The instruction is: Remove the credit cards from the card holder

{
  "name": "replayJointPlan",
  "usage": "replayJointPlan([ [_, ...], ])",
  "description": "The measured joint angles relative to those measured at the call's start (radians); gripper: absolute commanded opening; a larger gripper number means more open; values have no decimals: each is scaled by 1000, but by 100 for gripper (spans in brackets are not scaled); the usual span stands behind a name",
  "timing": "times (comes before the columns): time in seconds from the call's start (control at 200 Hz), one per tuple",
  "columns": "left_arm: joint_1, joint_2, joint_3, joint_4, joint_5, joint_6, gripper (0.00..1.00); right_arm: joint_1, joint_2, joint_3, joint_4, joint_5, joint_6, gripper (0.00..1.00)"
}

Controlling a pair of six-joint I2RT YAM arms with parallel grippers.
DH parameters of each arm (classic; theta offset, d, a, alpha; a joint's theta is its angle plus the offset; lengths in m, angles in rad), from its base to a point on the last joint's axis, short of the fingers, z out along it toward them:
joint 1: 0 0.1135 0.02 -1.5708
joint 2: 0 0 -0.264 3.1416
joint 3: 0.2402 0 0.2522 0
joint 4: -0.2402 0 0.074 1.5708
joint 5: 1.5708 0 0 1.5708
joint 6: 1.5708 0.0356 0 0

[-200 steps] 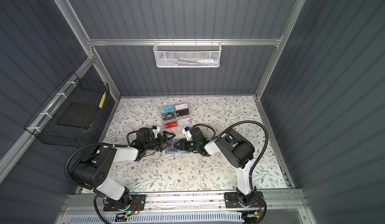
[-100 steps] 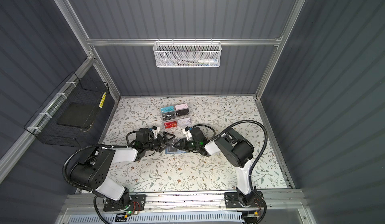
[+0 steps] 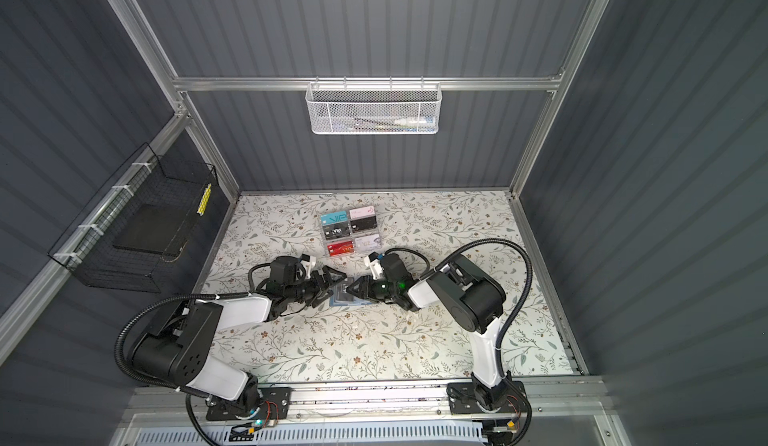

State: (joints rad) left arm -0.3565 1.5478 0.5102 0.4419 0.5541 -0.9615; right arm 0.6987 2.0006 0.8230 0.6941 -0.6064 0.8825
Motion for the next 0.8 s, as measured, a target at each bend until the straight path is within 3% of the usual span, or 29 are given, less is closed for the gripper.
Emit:
replayJointPlan([
  [0.35, 5, 21, 1, 39, 12, -2, 100, -6, 11, 3, 18, -13, 10, 42],
  [0.6, 5, -46, 34, -108, 0, 20, 100, -5, 34, 3, 72, -31, 35, 41],
  [0.8, 5, -60, 36, -129, 0, 23, 100, -5, 37, 2, 91, -39, 53, 41],
])
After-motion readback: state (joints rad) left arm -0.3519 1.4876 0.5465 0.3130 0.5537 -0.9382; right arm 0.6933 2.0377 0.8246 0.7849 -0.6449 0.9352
